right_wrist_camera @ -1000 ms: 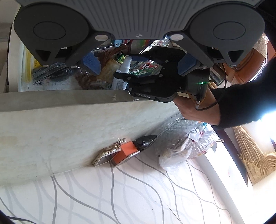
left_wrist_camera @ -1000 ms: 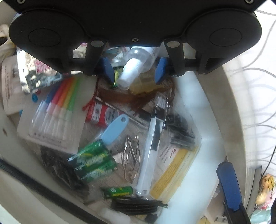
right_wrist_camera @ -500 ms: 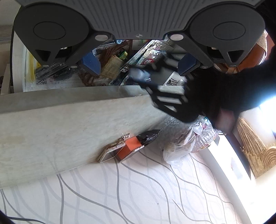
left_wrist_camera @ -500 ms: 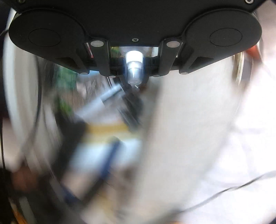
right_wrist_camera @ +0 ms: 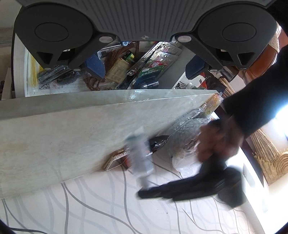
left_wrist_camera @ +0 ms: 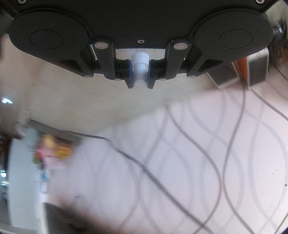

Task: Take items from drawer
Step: 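Lift the spray bottle out of the drawer onto the countertop with the left gripper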

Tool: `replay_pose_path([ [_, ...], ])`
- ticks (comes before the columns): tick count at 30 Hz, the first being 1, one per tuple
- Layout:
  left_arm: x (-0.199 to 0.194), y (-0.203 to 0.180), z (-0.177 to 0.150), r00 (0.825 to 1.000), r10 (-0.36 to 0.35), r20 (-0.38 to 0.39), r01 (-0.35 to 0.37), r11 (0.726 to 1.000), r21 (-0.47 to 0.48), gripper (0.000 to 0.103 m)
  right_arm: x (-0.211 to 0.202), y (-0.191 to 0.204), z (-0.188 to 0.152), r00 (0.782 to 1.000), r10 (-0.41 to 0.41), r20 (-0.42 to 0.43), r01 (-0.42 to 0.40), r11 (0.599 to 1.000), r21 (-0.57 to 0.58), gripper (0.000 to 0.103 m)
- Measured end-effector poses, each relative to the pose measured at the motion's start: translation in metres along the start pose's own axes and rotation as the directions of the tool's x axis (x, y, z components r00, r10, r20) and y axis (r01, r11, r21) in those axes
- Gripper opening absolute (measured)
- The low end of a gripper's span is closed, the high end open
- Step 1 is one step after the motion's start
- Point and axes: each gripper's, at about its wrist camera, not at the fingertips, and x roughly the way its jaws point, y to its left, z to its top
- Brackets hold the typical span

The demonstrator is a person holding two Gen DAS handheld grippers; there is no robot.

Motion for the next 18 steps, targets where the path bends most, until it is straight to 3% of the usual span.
replay_pose_path([
  [4,0.062,0.022,0.024,0.985,0.170,0.026,-0.168,0.983,-0.073,0.016,-0.001,0.000,-0.001,1.000,-0.006,0.009,0.006,1.000,0.000,0.099],
  [9,0.115,0.052,0.034,0.924,0.380,0.040,-0.373,0.921,-0.110,0.016,-0.003,-0.002,-0.001,1.000,0.008,0.016,-0.008,1.000,0.012,0.099],
  [13,0.134,0.067,0.032,0.902,0.429,0.044,-0.416,0.893,-0.174,0.016,-0.004,-0.004,0.000,1.000,0.013,0.015,-0.014,1.000,0.023,0.099],
  [18,0.145,0.071,0.033,0.895,0.444,0.038,-0.429,0.881,-0.199,0.016,-0.003,-0.003,0.000,1.000,0.012,0.007,-0.012,1.000,0.020,0.099],
])
